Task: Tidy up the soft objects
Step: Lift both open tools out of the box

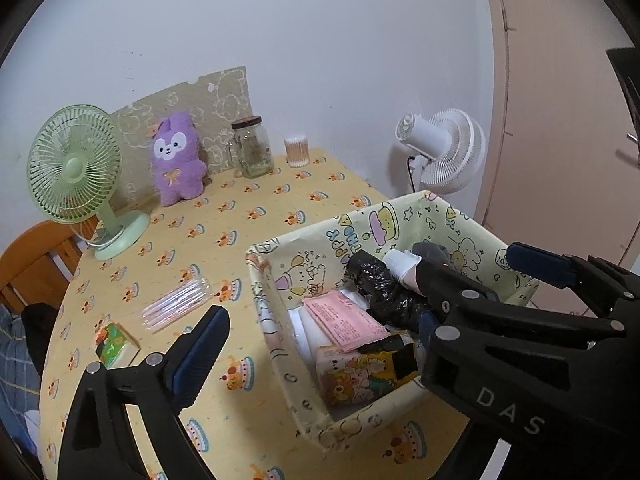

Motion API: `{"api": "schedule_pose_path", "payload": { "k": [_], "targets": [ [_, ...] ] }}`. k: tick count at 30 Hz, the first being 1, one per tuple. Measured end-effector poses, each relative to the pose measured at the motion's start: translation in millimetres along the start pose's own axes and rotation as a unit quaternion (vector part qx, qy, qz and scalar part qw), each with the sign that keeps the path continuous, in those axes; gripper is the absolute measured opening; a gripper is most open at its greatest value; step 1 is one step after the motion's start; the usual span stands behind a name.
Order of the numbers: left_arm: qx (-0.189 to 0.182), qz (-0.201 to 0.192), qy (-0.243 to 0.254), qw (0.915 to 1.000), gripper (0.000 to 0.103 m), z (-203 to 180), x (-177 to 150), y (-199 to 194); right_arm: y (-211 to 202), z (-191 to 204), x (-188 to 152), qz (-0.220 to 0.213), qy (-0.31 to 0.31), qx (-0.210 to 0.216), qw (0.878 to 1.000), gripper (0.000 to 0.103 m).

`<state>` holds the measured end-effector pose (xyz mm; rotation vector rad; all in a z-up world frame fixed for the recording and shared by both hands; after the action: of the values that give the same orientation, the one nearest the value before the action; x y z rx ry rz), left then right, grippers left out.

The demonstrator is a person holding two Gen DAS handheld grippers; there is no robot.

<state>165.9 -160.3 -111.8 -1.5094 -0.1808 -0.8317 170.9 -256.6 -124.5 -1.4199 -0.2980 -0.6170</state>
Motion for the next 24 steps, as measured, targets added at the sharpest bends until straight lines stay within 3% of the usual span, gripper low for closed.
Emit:
{"api": "schedule_pose_path", "payload": {
  "k": [12,24],
  "targets": [
    [0.005,-0.031,-0.023,0.9992,0.102,26,-3,-31,-30,25,1,-0.037,-0.011,0.003,0.999,0.096],
    [0.004,-0.055,-0.042,0.9976,0.103,59,-6,-56,-58,68,4,-0.072,-0.04,0.008,0.997,0.098]
  ]
}}
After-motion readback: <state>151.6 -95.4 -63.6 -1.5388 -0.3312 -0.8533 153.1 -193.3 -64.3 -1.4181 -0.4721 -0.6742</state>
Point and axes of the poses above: each gripper's, at about its wrist camera, not at the fingertips, and y roughly the way its jaws point, z to its left, x to its top, the point moved 9 cm from there along y, roughly the way its jaws point, and after that the axes turned 15 degrees about z, right-handed, at the moved point
